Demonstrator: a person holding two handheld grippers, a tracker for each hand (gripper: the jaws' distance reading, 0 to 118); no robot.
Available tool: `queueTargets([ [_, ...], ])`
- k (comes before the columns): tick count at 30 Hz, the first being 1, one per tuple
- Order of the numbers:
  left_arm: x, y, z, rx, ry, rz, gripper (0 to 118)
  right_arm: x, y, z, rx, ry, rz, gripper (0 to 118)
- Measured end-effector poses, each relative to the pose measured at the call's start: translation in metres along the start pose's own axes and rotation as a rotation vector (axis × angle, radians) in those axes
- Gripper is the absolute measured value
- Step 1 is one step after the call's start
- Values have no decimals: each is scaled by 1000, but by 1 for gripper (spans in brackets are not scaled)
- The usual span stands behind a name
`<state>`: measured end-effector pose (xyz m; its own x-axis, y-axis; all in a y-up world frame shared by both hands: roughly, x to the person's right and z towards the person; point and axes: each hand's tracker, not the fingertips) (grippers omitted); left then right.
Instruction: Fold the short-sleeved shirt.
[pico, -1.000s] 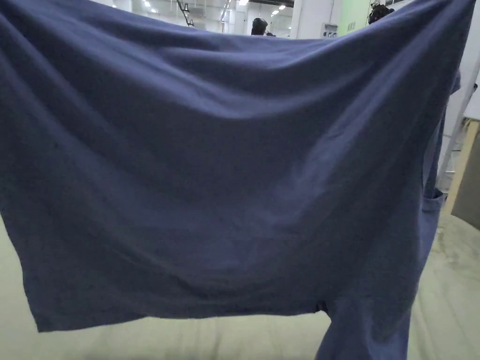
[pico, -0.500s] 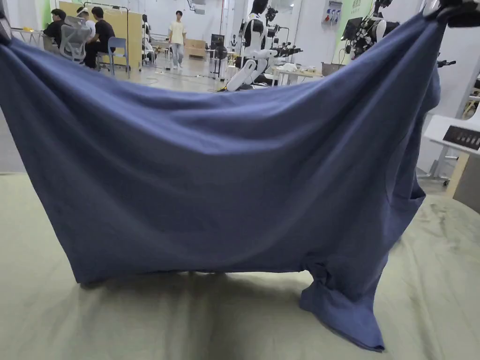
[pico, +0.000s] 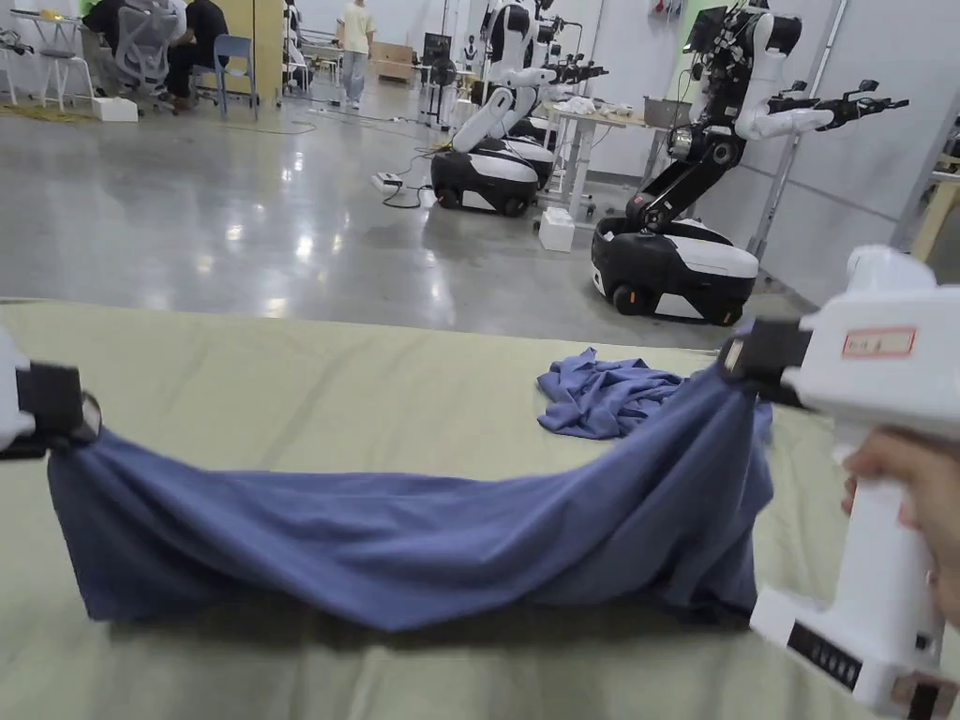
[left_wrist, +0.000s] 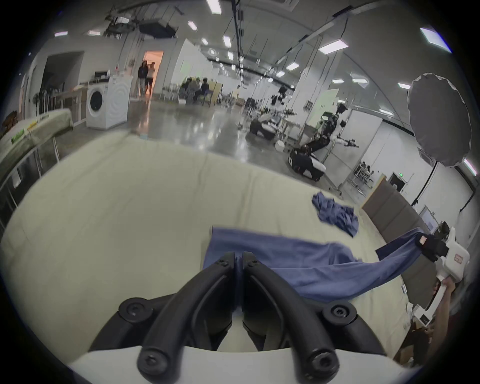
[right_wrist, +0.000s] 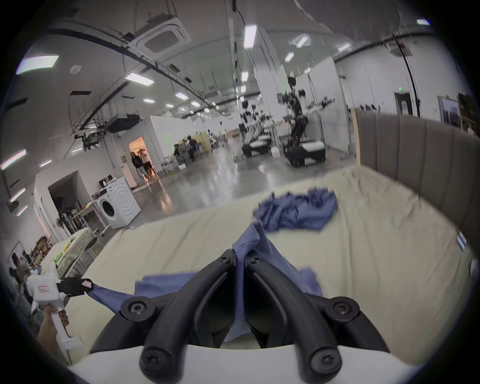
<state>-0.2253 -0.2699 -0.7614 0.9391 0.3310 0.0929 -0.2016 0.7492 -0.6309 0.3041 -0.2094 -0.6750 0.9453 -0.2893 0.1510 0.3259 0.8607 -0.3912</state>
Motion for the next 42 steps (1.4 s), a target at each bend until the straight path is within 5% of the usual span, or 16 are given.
queueTargets([
  [3, -15, -41, 9, -56, -6, 52, 6, 10, -45, 14, -73, -17, 0, 7],
  [8, -31, -93, 46, -122, 95, -50, 6, 34, -100, 49, -185, -51, 23, 7],
  [13, -50, -128, 87, -122, 55, 53, 6, 50, -128, 98, -207, -64, 49, 7],
  [25, -60, -198, 213, -87, 4, 53, 6, 72, -187, 224, -194, -130, 80, 7],
  [32, -63, -266, 254, -166, 2, 77, 6, 106, -245, 254, -238, -188, -90, 7],
  [42, -77, -300, 296, -158, 2, 174, 6, 120, -261, 307, -215, -233, -134, 7],
])
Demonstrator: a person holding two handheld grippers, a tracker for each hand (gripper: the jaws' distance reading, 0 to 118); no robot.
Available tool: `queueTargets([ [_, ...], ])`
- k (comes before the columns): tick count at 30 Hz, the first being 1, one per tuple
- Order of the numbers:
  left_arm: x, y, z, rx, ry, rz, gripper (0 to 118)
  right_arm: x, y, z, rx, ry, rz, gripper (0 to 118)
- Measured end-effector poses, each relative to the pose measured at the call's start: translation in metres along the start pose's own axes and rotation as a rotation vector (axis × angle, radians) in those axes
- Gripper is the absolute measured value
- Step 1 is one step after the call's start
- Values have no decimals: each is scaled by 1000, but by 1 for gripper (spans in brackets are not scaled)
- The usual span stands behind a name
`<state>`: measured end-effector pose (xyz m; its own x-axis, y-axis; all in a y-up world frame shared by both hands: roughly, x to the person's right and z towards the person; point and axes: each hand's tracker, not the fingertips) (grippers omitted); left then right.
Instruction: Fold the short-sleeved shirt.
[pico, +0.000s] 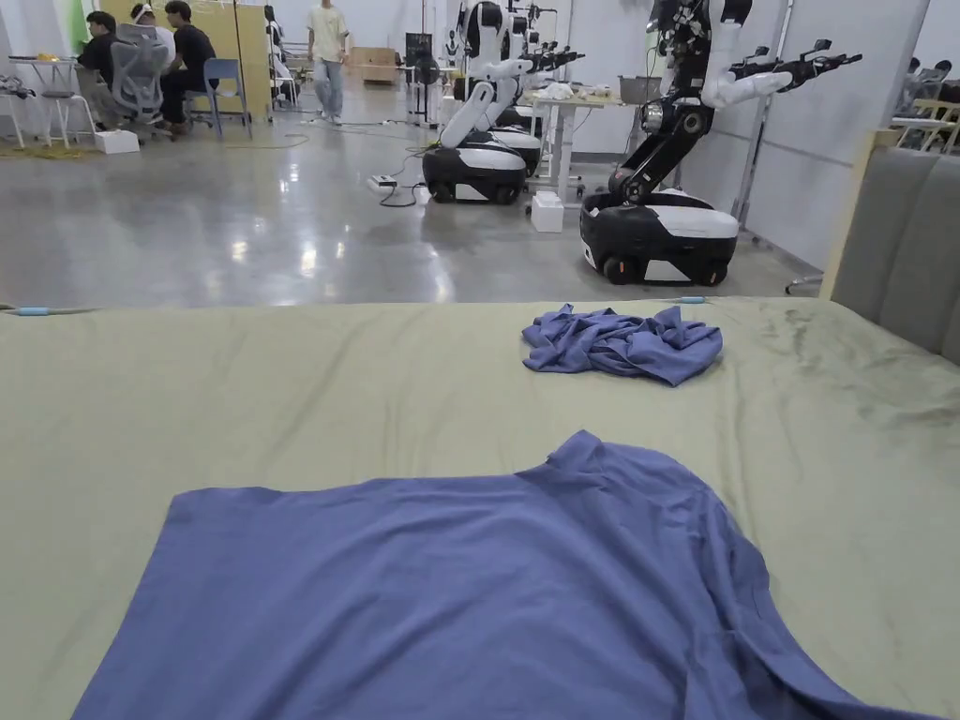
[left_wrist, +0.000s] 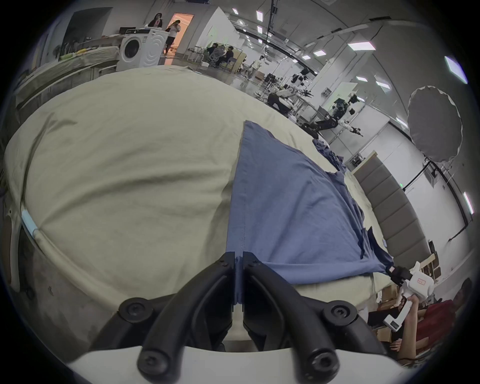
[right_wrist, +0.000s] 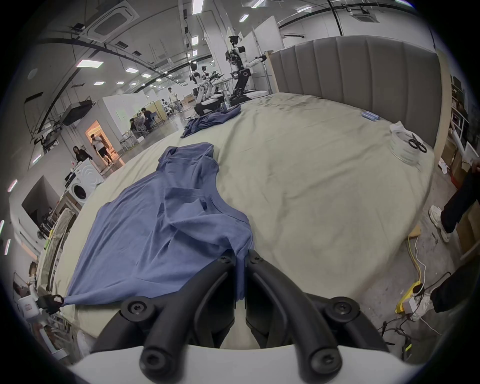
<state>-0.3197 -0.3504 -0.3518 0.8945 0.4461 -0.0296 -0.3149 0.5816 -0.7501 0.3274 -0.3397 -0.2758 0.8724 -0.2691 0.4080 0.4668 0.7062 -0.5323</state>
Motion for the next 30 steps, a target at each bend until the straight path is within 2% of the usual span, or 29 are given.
queueTargets([
  [7, -8, -19, -21, -59, 70, -27, 6, -2, -33, -18, -99, -92, 66, 7],
  [8, -11, -20, -24, -66, 68, -20, 6, -3, -36, -23, -98, -92, 74, 9],
  [9, -12, -20, -26, -72, 59, -9, 7, -5, -38, -24, -91, -92, 91, 22],
  [10, -13, -20, -25, -66, 50, -1, 21, -7, -39, -23, -69, -93, 102, 45],
  [11, -12, -23, -19, -46, 37, 16, 68, -9, -37, -20, -53, -113, 119, 91],
  [12, -13, -23, -14, -25, 21, 26, 100, -11, -36, -15, -53, -109, 121, 109],
  [13, -11, -23, -8, 1, 12, 42, 110, -12, -34, -9, -53, -103, 123, 110],
  [15, -9, -23, 8, 64, -42, 57, 108, -19, -33, 14, 49, -46, 124, 109],
  [16, -8, -23, 15, 77, -61, 62, 103, -24, -32, 25, 79, -42, 122, 108],
  [17, -5, -23, 20, 78, -50, 65, 76, -29, -33, 32, 83, -51, 133, 94],
  [18, -2, -24, 24, 90, -44, 53, 30, -33, -34, 36, 77, -46, 159, 60],
  [19, 1, -26, 28, 109, -10, 13, 0, -38, -35, 40, 64, -34, 201, 14],
  [20, 6, -28, 28, 104, 49, -24, 0, -32, -38, 36, 55, -27, 236, 3],
  [22, 11, -33, 21, 93, 130, -74, 0, -37, -45, 35, 60, -32, 231, 3],
  [24, 8, -37, 12, 50, 91, -67, 0, -36, -45, 34, 19, -3, 219, 3],
  [25, 8, -39, 9, 49, 81, -57, 0, -35, -49, 35, 48, 5, 199, 3],
  [27, 7, -40, 6, 57, 70, -53, 11, -35, -48, 36, 45, 5, 195, 3],
  [28, 7, -39, 3, 82, 73, -54, 11, -34, -47, 37, 47, 3, 187, 3],
  [29, 6, -39, 0, 100, 73, -55, 60, -30, -46, 39, 57, 14, 171, 3],
  [30, 3, -37, -4, 98, 70, -51, 99, -27, -44, 39, 53, 21, 154, 3],
])
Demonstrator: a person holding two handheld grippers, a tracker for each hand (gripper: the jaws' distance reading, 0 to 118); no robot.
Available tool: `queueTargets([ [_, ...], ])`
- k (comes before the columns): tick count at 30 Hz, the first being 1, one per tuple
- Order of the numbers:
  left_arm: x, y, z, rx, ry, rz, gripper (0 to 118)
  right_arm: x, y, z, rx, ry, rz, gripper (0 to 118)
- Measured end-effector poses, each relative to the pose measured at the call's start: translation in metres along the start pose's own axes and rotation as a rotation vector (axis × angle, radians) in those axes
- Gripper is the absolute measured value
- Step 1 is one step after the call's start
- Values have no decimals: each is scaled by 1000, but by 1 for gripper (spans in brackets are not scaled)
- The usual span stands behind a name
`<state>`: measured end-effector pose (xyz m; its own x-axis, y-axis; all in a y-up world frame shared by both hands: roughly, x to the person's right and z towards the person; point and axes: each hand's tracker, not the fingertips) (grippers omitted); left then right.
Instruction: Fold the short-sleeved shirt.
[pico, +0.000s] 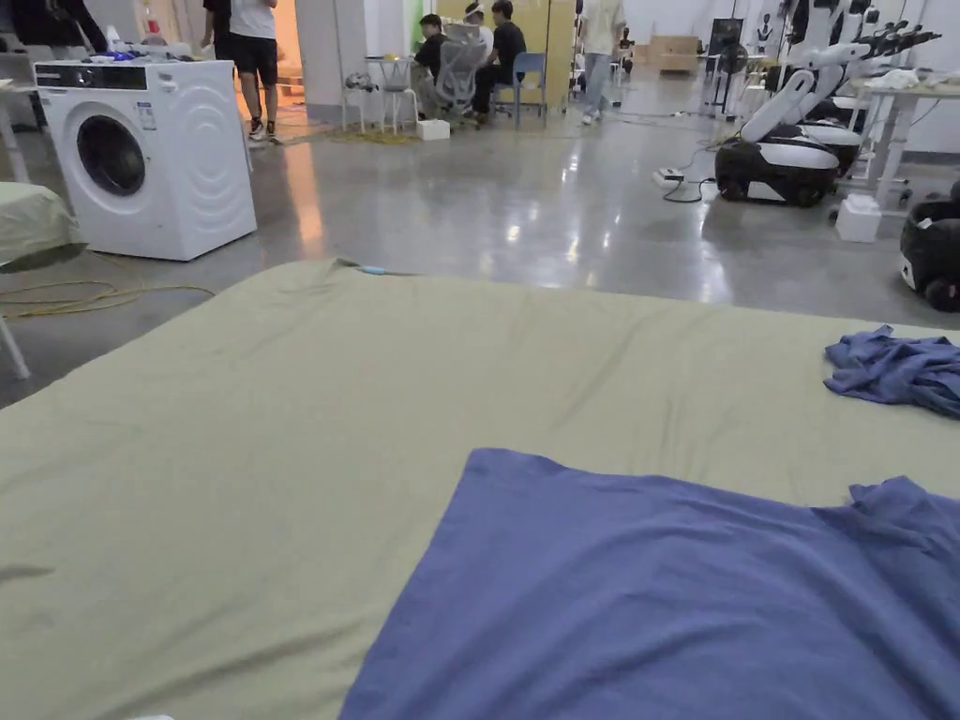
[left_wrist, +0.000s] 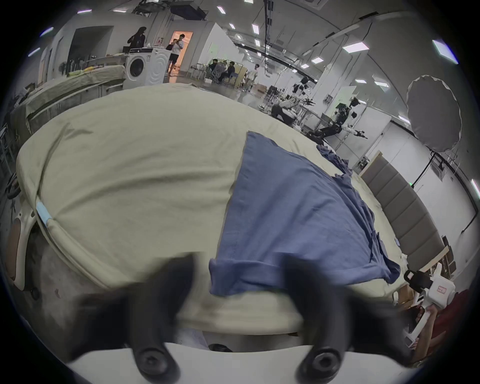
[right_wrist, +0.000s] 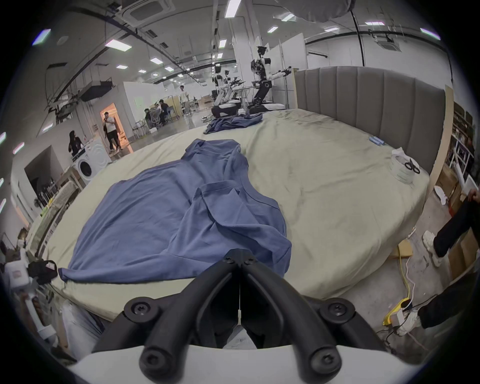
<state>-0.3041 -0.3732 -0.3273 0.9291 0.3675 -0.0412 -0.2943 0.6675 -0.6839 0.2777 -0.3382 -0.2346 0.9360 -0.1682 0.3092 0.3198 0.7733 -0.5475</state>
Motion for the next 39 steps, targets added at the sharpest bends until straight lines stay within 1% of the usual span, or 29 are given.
queueTargets([
  [1, -2, 3, -5, -35, -4, 5, 110, 3, 1, 0, 2, -1, -19, 3],
  [3, -5, 4, -17, -89, -32, 18, 110, 2, 2, 5, 14, -2, -37, 3],
  [4, -6, 3, -25, -119, -14, 8, 108, 4, 3, 6, 16, -4, -38, 3],
  [6, -4, 1, -38, -168, 22, -15, 92, 5, 2, 7, 19, -18, -35, 3],
  [7, -1, 0, -39, -135, 85, -54, 78, 6, 3, 6, 15, -35, -31, 3],
  [9, 8, -2, -31, -85, 129, -119, 34, 12, 4, 4, 1, -67, -37, 3],
  [10, 5, 0, -29, -97, 97, -97, 16, 11, 4, 3, -2, -71, -39, 3],
  [12, 0, 2, -29, -106, 33, -31, 14, 16, 6, -1, -3, -89, -48, 3],
  [13, -1, 2, -26, -113, 38, -33, 14, 18, 9, -4, -10, -94, -51, 4],
  [14, -1, 1, -27, -111, 47, -42, 14, 19, 9, -7, -12, -95, -50, 8],
  [15, -2, 0, -29, -111, 47, -44, 14, 21, 10, -11, -16, -93, -48, 21],
  [16, -3, 0, -31, -116, 50, -45, 14, 23, 12, -16, -30, -102, -47, 47],
  [17, -2, -1, -32, -122, 53, -38, 14, 25, 13, -21, -36, -109, -46, 97],
  [18, -3, 0, -34, -126, 53, -35, 14, 25, 14, -24, -46, -112, -39, 116],
  [19, -4, 1, -34, -130, 53, -39, 14, 27, 14, -31, -67, -118, -34, 118],
  [20, -4, 1, -34, -132, 53, -45, 14, 28, 14, -39, -102, -133, -24, 116],
  [22, -2, 1, -33, -134, 54, -61, 14, 31, 12, -44, -101, -126, -19, 116],
  [23, -3, 2, -34, -135, 54, -65, 14, 32, 13, -50, -127, -125, -27, 112],
  [24, -4, 2, -34, -136, 53, -65, 14, 33, 14, -57, -172, -133, -19, 97],
  [25, -3, 2, -34, -138, 52, -60, 14, 32, 15, -64, -205, -141, 8, 63],
  [26, -5, 2, -35, -140, 51, -53, 14, 28, 16, -71, -255, -142, 49, 37],
  [27, -5, 2, -35, -140, 49, -45, 14, 26, 15, -76, -283, -142, 79, 31],
  [28, -6, 2, -34, -138, 48, -40, 14, 25, 13, -82, -303, -103, 100, 31],
  [29, -6, 1, -34, -136, 47, -33, 14, 23, 12, -84, -288, -60, 55, 24],
  [30, -7, 2, -33, -135, 48, -20, 14, 20, 15, -80, -279, -99, 60, 20],
  [31, -8, 4, -31, -133, 45, 6, 14, 19, 20, -75, -277, -90, 71, 15],
  [33, -10, 8, -27, -122, 20, 65, 14, 17, 27, -63, -204, -84, 83, 15],
  [34, -10, 13, -25, -111, 9, 71, 14, 15, 32, -57, -215, -81, 82, 15],
  [39, 9, 69, -34, -41, -33, -1, 14, 0, 82, -58, -128, -43, 126, 15],
])
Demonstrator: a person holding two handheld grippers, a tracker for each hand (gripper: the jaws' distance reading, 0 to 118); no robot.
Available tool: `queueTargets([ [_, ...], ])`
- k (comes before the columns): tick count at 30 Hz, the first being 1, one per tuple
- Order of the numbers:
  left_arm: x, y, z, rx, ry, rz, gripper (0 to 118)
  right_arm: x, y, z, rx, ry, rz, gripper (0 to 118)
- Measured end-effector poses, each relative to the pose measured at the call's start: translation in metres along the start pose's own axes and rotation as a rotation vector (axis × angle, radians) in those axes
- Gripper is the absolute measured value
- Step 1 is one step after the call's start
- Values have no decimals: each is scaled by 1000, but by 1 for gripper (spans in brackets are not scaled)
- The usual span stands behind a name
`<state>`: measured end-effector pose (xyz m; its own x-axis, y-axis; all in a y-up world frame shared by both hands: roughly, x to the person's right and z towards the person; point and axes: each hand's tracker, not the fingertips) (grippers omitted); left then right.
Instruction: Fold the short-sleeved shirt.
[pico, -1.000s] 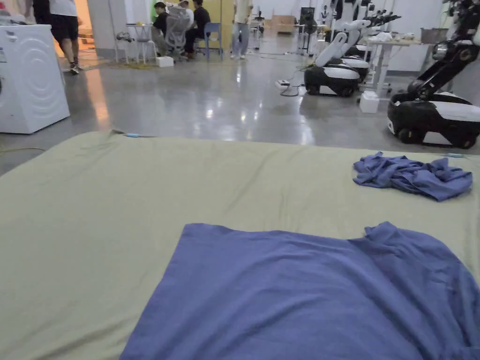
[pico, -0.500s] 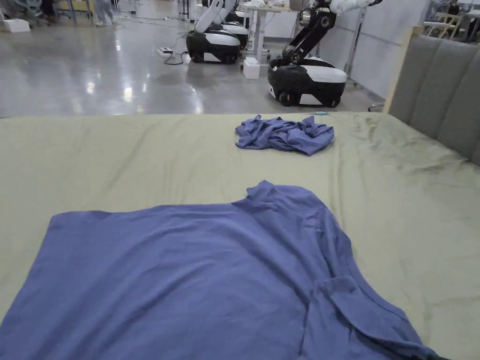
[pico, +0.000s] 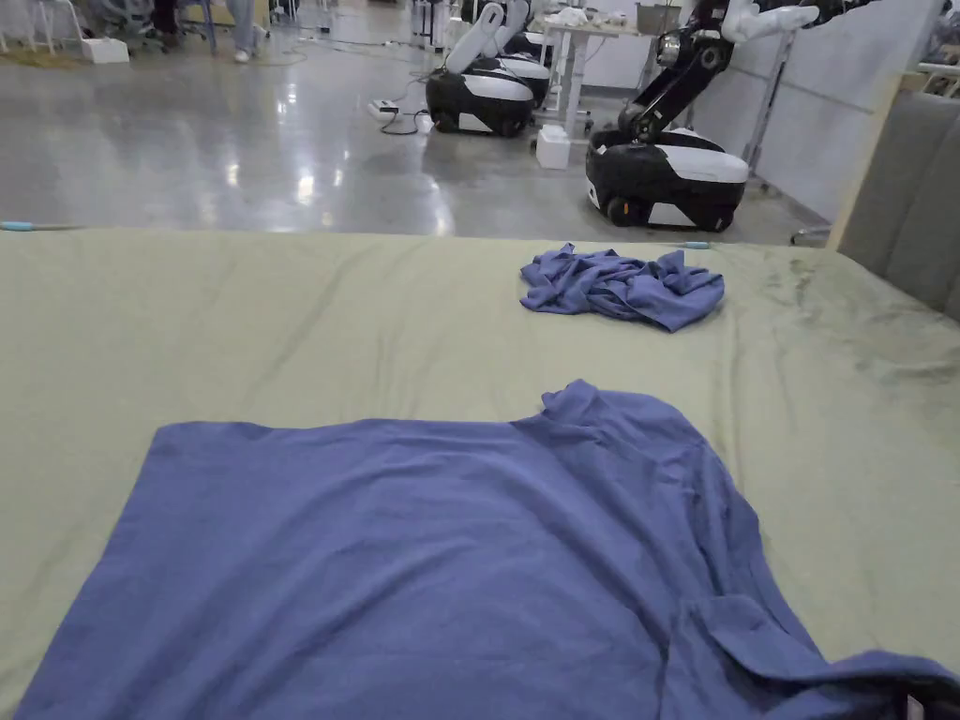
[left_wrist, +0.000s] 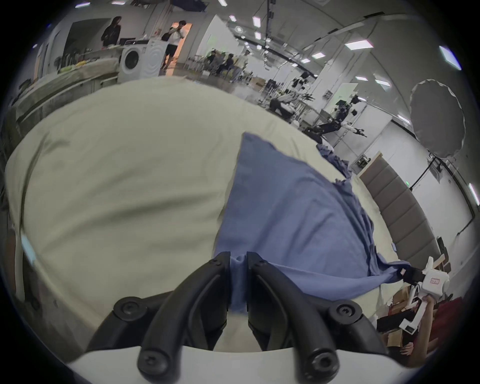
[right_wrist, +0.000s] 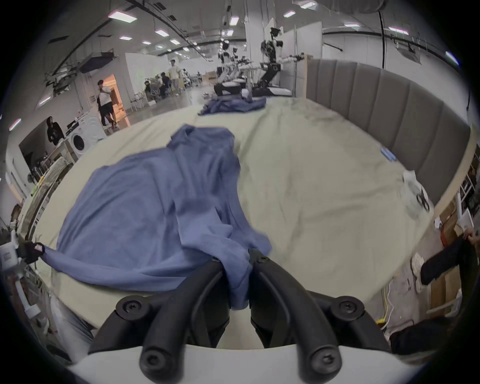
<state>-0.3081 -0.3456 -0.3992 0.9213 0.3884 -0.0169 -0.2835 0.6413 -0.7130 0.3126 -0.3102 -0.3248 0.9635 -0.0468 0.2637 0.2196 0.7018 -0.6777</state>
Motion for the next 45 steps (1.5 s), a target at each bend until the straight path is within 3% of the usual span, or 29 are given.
queueTargets([
  [4, 28, 61, -27, 56, -26, -88, 14, -14, 54, -20, 44, 8, 52, 15],
  [8, 49, 111, -73, 66, 41, -147, 14, -24, 98, -61, 45, -6, 73, 15],
  [14, 60, 137, -135, 17, 69, -140, 14, -23, 130, -124, -1, 20, -37, 15],
  [20, 49, 124, -174, -74, 119, -122, 14, -19, 132, -185, -91, -5, -40, 16],
  [21, 43, 121, -176, -77, 110, -84, 14, -17, 131, -191, -103, 4, -49, 20],
  [22, 34, 119, -175, -70, 88, -39, 15, -16, 128, -194, -111, 29, -82, 34],
  [23, 28, 116, -167, -54, 52, 15, 34, -14, 124, -190, -113, 37, -126, 57],
  [25, 19, 110, -138, -7, -9, 61, 96, -9, 115, -171, -56, 96, -179, 84],
  [26, 16, 108, -118, 9, -27, 46, 100, -9, 108, -152, -14, 126, -171, 97],
  [28, 18, 96, -78, 59, -37, -17, 100, -12, 94, -118, 49, 141, -127, 101],
  [29, 20, 86, -58, 63, -34, -68, 94, -15, 84, -97, 84, 154, -86, 101],
  [30, 23, 78, -46, 52, -33, -105, 78, -17, 77, -85, 91, 162, -56, 99],
  [31, 26, 69, -34, 35, -26, -132, 47, -21, 68, -71, 67, 151, -19, 88],
  [32, 29, 57, -26, 16, -16, -119, 3, -26, 58, -59, 50, 143, 16, 42],
  [33, 29, 49, -23, -1, -23, -110, 2, -29, 51, -52, 33, 133, 47, 3],
  [35, 24, 29, -24, -58, -66, -58, 1, -40, 27, -44, 46, 75, 110, 2],
  [39, 18, 12, -37, -87, -56, -45, 2, -46, 2, -36, -12, 148, 79, 3],
  [40, 15, 13, -42, -91, -56, -35, 9, -46, -2, -35, -17, 162, 50, 3],
  [42, 9, 22, -55, -73, -20, -34, 85, -46, -4, -37, -19, 158, 30, 3],
  [43, 7, 28, -61, -49, 4, -44, 99, -43, -3, -36, -21, 153, 26, 3],
  [45, 8, 38, -75, -56, 19, -56, 99, -43, -2, -36, -21, 137, 22, 3],
])
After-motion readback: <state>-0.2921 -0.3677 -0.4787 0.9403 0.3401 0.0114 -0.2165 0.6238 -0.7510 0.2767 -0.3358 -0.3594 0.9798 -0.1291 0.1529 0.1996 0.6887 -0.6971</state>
